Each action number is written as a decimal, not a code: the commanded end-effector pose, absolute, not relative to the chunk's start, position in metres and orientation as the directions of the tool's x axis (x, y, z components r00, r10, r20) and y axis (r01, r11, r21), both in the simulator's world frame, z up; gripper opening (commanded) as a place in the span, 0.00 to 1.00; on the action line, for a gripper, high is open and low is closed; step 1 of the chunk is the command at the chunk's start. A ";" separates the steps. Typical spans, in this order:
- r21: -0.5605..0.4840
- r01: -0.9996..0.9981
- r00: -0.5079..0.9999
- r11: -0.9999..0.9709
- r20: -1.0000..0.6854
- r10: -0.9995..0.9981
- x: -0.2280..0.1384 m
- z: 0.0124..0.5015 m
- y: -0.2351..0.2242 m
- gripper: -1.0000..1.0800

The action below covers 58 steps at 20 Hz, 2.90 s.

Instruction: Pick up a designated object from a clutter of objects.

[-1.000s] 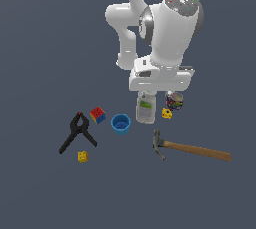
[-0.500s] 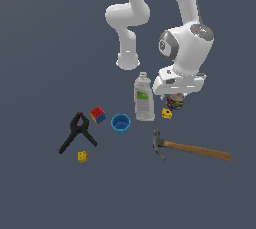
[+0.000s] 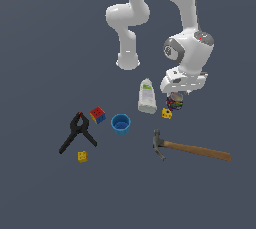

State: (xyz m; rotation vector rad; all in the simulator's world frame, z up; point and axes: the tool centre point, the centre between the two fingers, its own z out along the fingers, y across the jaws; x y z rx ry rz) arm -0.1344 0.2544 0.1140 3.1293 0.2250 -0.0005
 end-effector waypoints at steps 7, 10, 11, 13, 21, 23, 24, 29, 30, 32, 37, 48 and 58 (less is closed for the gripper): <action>0.001 0.148 0.989 -0.989 -0.001 0.148 -0.142 0.108 0.260 0.96; 0.001 0.148 0.989 -0.989 -0.001 0.148 -0.143 0.102 0.261 0.96; 0.000 0.148 0.989 -0.989 -0.001 0.148 -0.143 0.099 0.261 0.96; 0.000 0.148 0.989 -0.989 -0.001 0.148 -0.143 0.092 0.261 0.96; 0.000 0.149 0.989 -0.989 -0.001 0.149 -0.144 0.064 0.261 0.96; 0.000 0.149 0.989 -0.989 -0.001 0.149 -0.144 0.062 0.261 0.96; 0.000 0.149 0.989 -0.989 -0.001 0.149 -0.144 0.062 0.261 0.96; 0.000 0.149 0.989 -0.989 -0.001 0.149 -0.144 0.062 0.261 0.00; 0.000 0.149 0.989 -0.989 -0.001 0.149 -0.144 0.062 0.261 0.00; 0.000 0.149 0.989 -0.989 -0.001 0.149 -0.144 0.062 0.261 0.00; 0.000 0.149 0.989 -0.989 0.000 0.149 -0.144 0.064 0.261 0.00; 0.000 0.150 0.989 -0.989 0.000 0.150 -0.137 0.099 0.241 0.00; -0.005 0.151 0.989 -0.989 -0.001 0.151 -0.120 0.176 0.200 0.00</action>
